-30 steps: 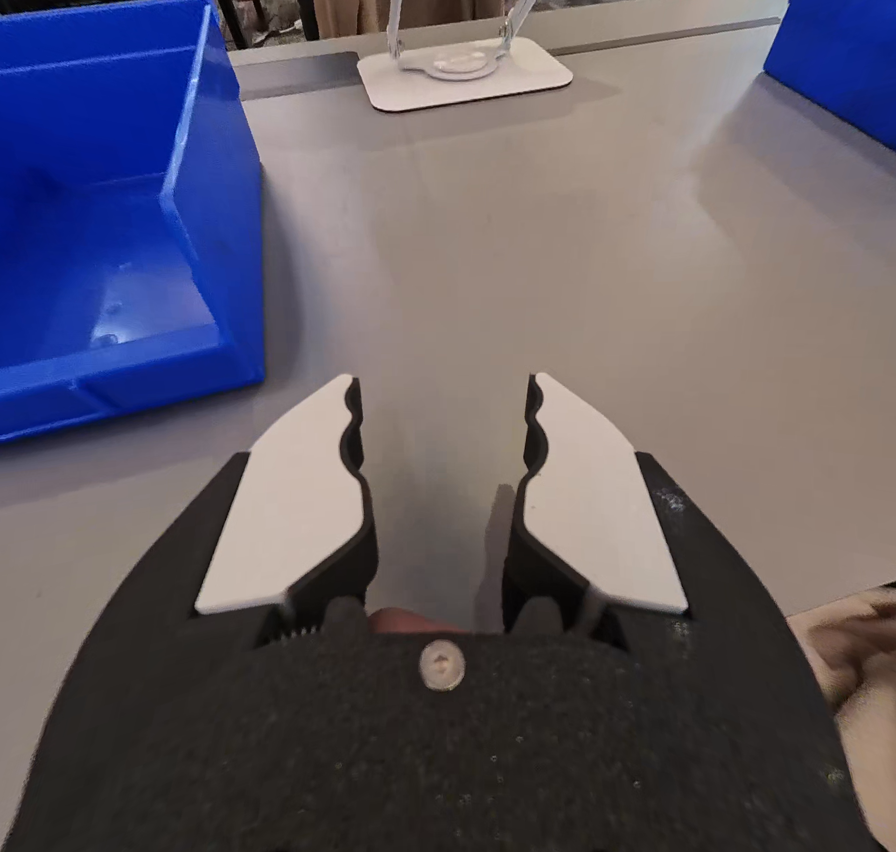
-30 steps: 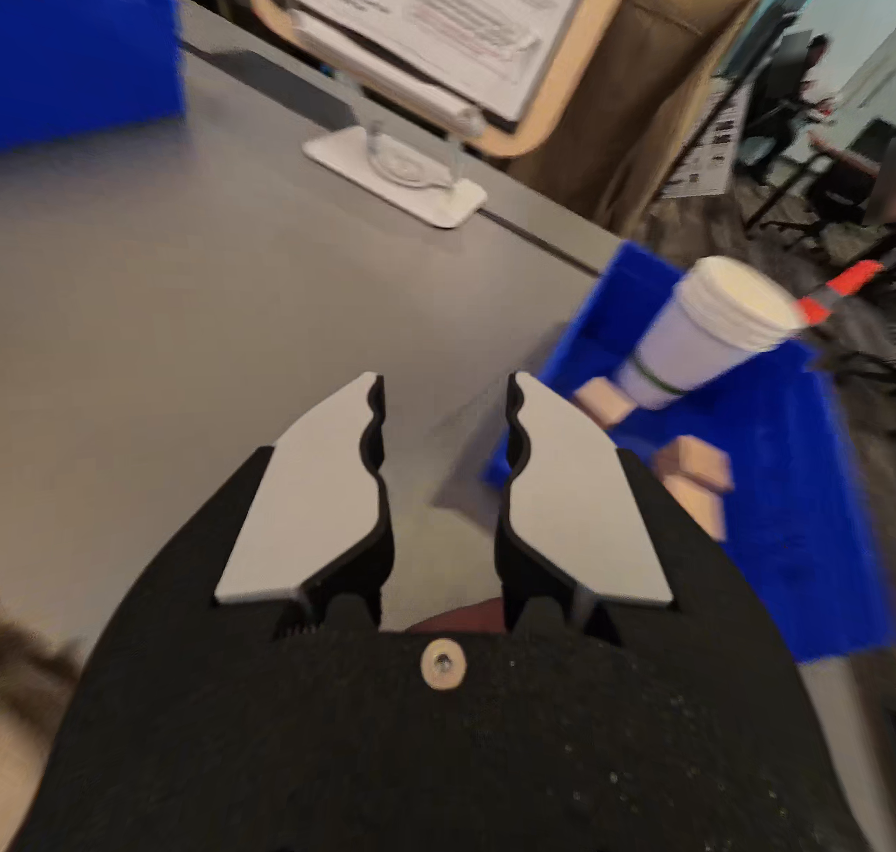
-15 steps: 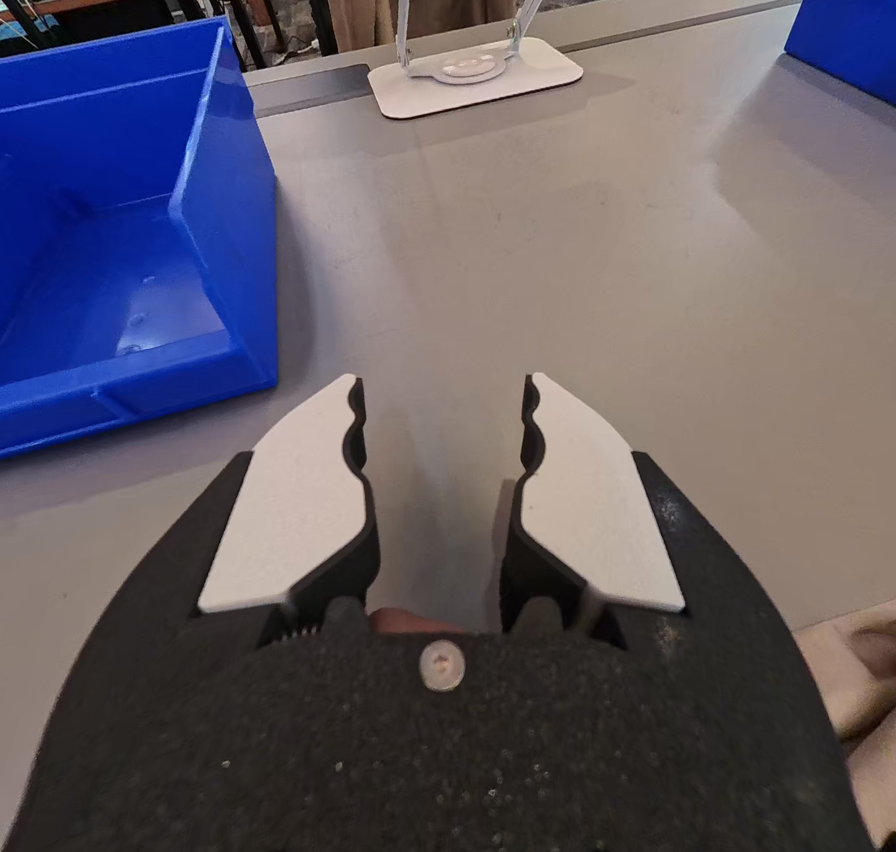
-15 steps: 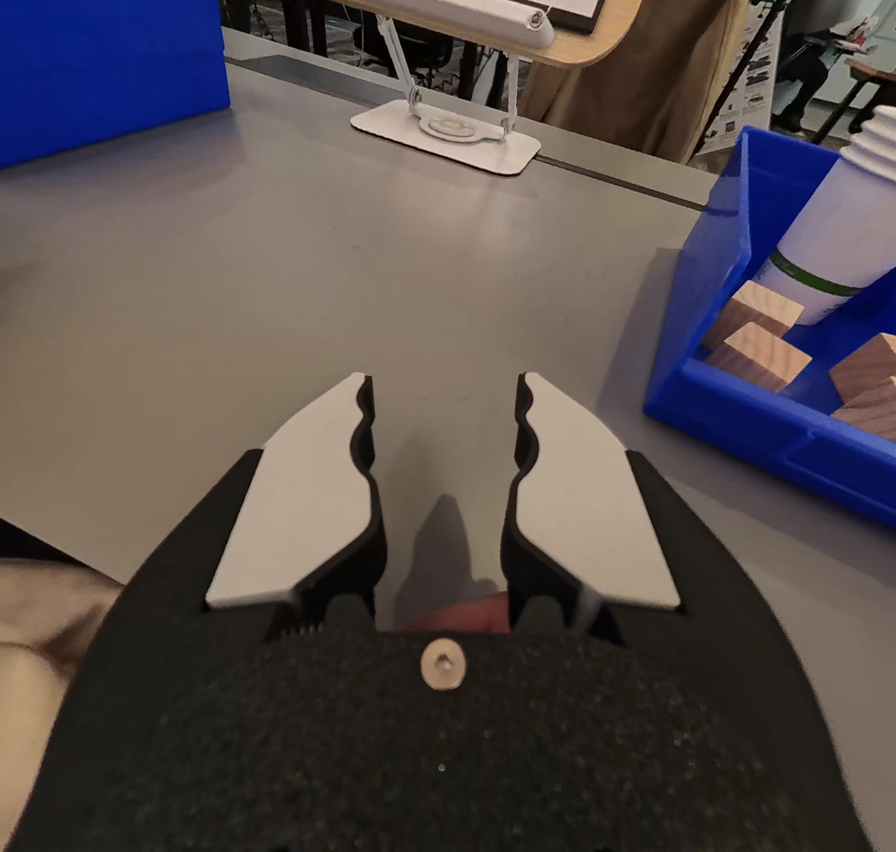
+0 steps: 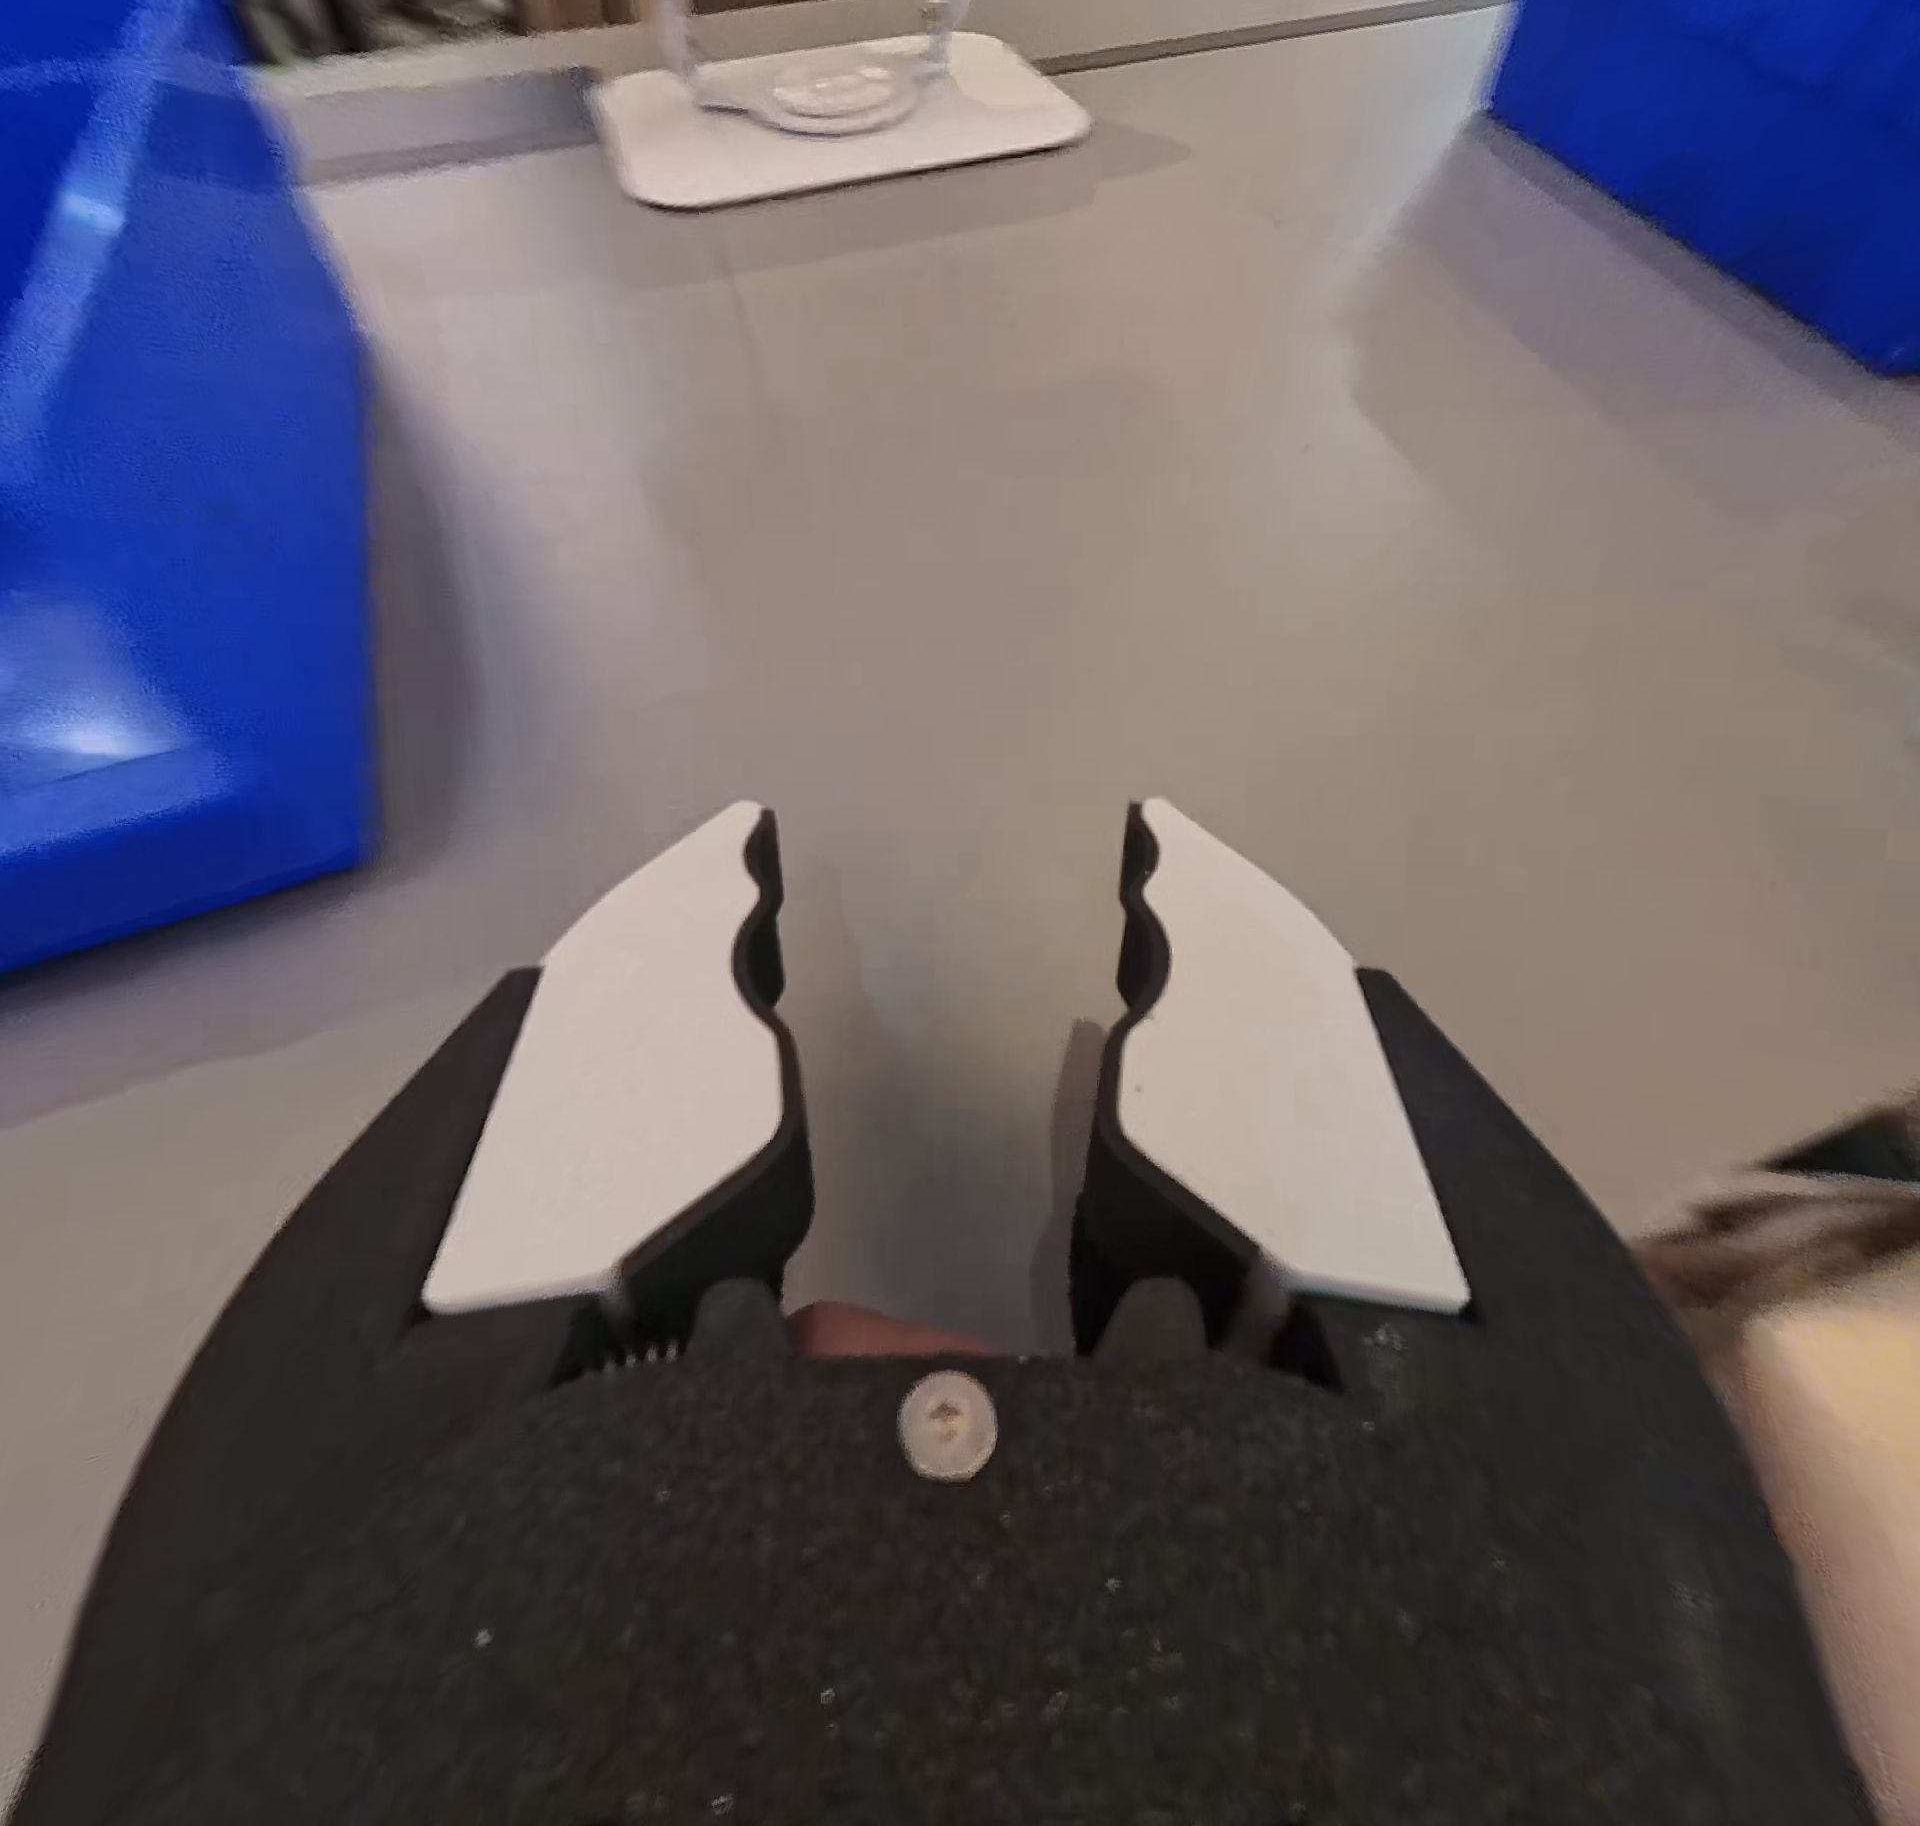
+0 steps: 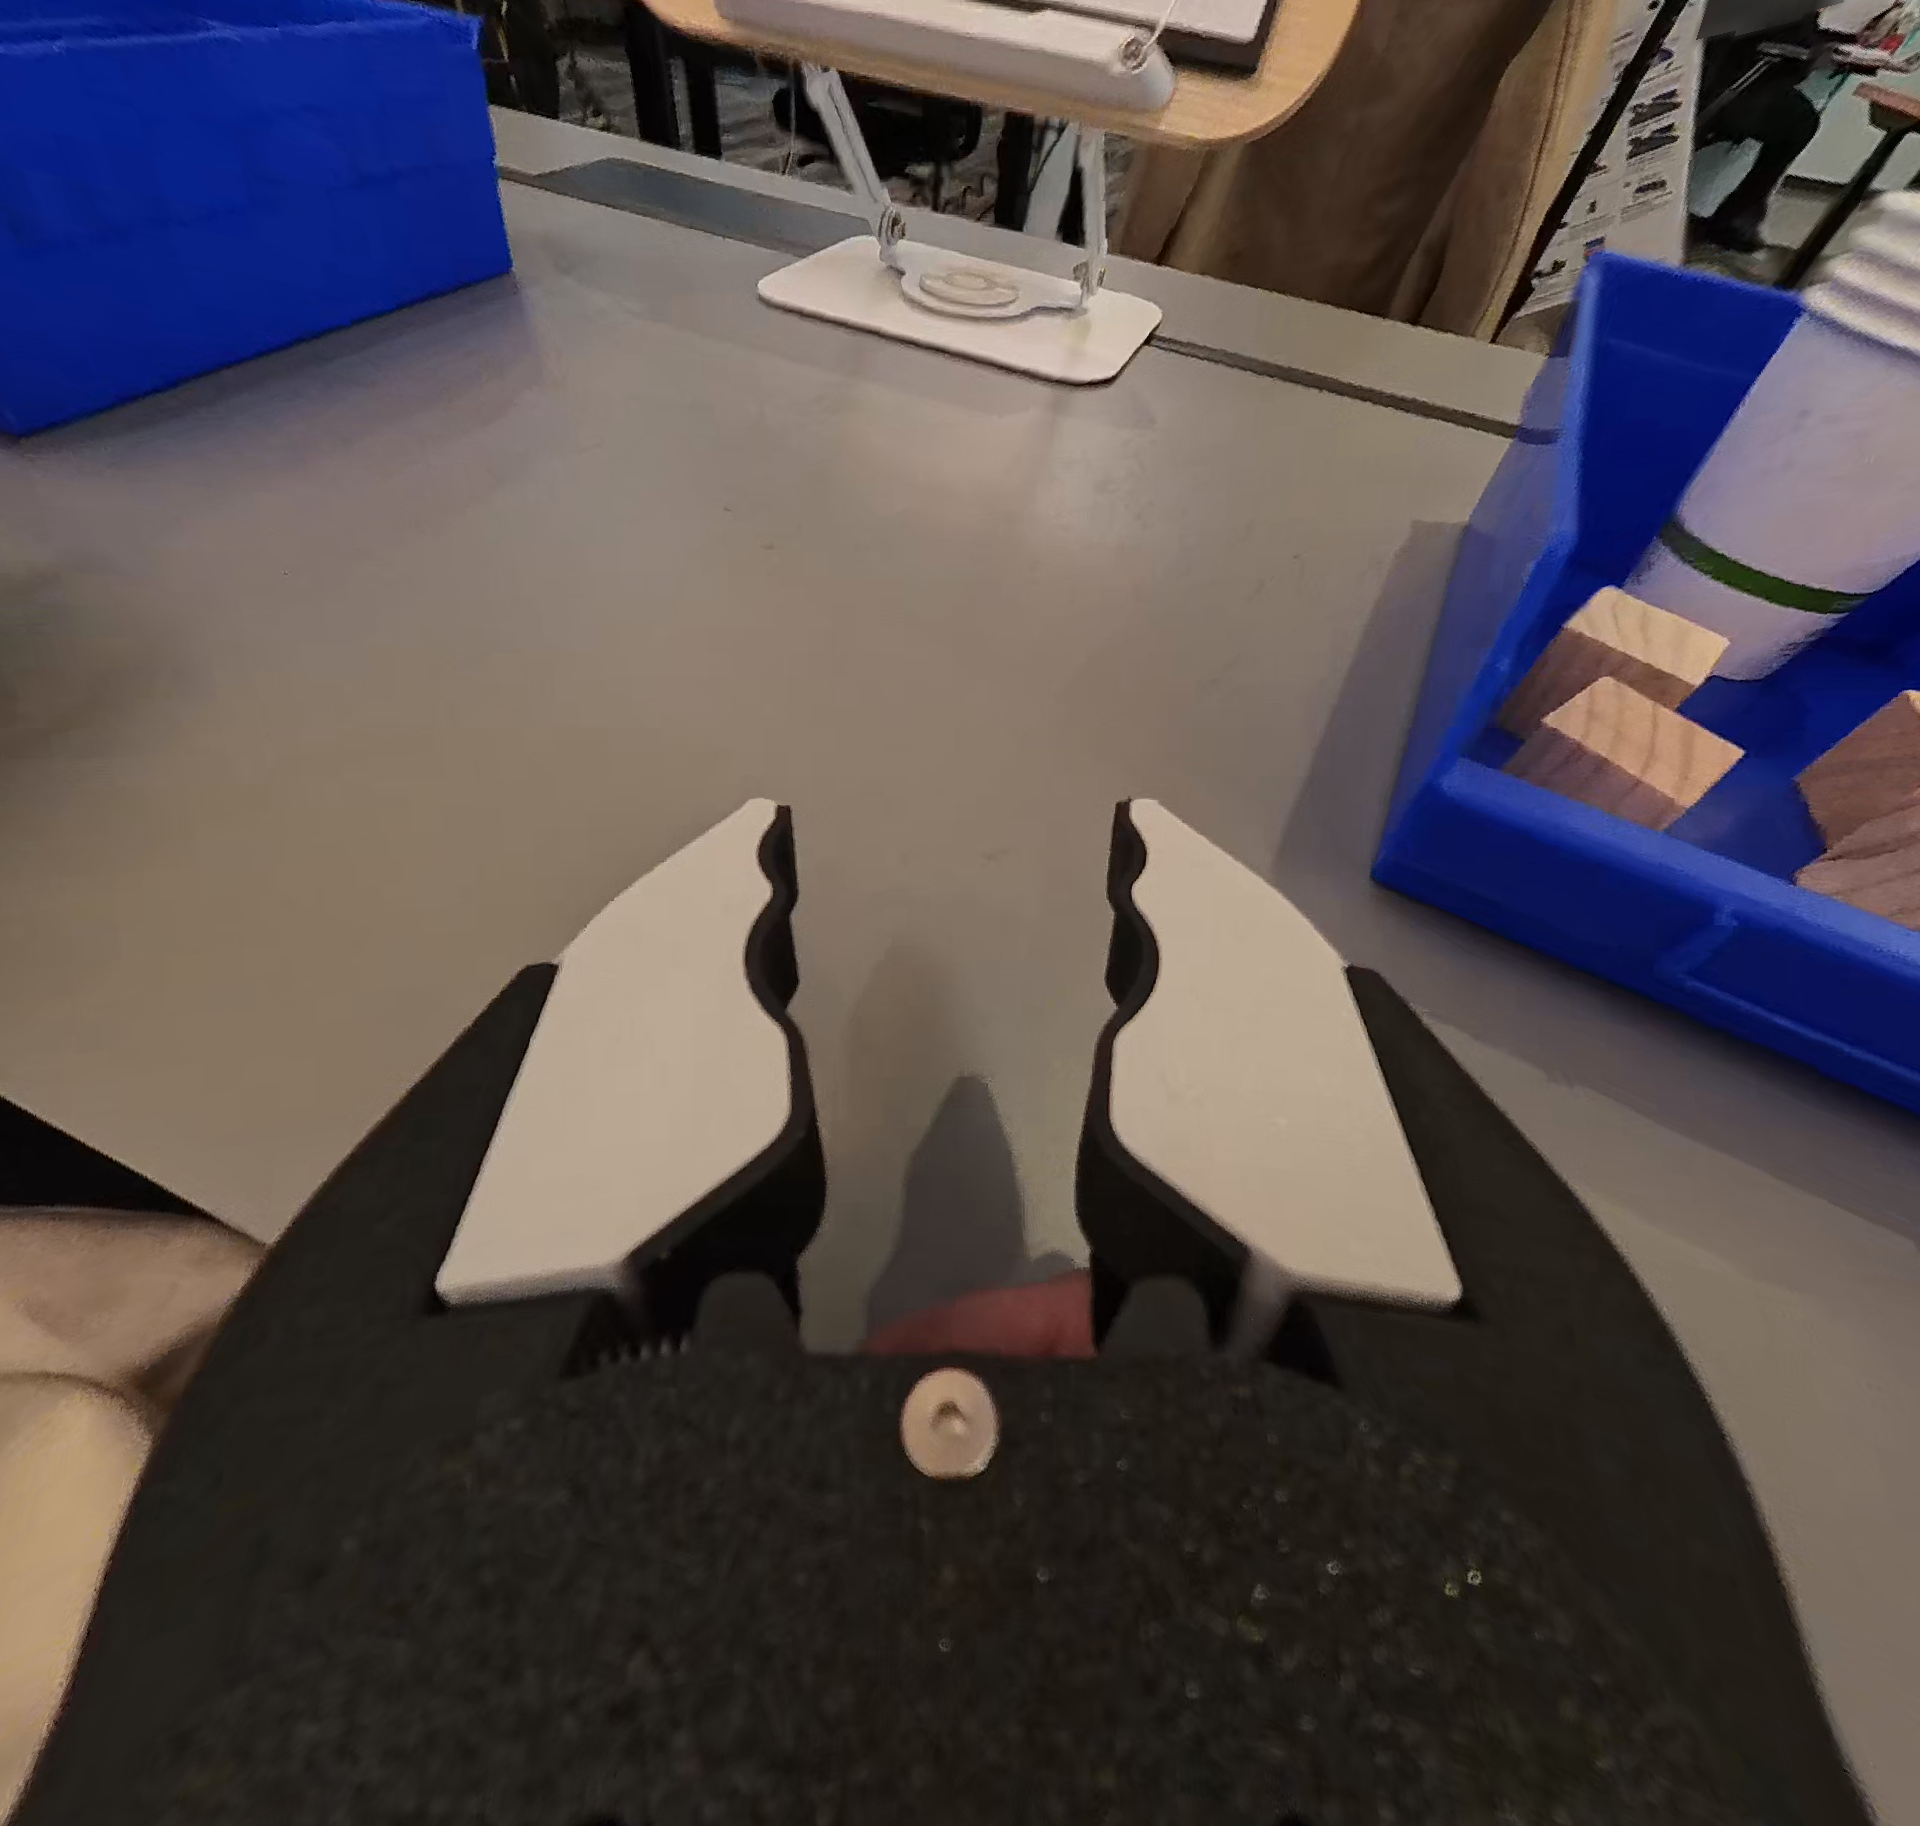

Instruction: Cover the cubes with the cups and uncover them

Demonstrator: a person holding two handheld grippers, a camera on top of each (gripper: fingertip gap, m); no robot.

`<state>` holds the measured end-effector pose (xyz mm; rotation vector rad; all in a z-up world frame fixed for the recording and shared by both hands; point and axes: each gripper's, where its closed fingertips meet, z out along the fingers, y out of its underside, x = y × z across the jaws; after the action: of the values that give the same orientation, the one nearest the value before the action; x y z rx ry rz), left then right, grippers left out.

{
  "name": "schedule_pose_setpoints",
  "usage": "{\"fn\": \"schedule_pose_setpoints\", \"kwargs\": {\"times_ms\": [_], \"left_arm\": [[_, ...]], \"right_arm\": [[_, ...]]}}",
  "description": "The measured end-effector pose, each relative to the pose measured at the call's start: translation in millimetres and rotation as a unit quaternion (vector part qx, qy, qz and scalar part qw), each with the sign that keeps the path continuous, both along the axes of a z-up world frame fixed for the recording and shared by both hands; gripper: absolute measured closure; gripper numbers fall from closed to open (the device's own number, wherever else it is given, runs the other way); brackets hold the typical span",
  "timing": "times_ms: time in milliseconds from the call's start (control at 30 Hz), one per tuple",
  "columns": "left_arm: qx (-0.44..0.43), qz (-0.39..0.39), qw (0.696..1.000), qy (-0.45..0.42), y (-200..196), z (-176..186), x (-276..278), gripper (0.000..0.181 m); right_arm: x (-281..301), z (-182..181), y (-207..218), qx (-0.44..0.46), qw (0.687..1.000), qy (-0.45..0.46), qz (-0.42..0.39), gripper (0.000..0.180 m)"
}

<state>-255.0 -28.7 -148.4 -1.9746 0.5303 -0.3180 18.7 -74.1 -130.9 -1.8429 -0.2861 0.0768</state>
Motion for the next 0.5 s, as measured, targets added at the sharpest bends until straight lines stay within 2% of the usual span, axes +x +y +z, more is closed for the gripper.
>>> {"fn": "schedule_pose_setpoints", "kwargs": {"times_ms": [100,233,333,400,500], "left_arm": [[-0.038,-0.087,0.995,-0.027,-17,10,79,0.114],[-0.011,-0.153,0.988,-0.031,-16,32,210,0.112],[-0.034,-0.195,0.979,-0.038,-12,33,311,0.109],[-0.039,-0.181,0.982,-0.020,3,24,356,0.106],[-0.072,-0.149,0.986,-0.011,26,2,389,0.106]], "right_arm": [[26,16,-2,0.023,0.999,-0.001,-0.030,0.122],[92,38,-7,0.054,0.993,0.004,-0.105,0.122],[147,51,-13,0.072,0.983,0.040,-0.163,0.123],[180,51,-16,0.076,0.975,0.058,-0.202,0.124],[210,42,-19,0.072,0.967,0.075,-0.235,0.124]]}}
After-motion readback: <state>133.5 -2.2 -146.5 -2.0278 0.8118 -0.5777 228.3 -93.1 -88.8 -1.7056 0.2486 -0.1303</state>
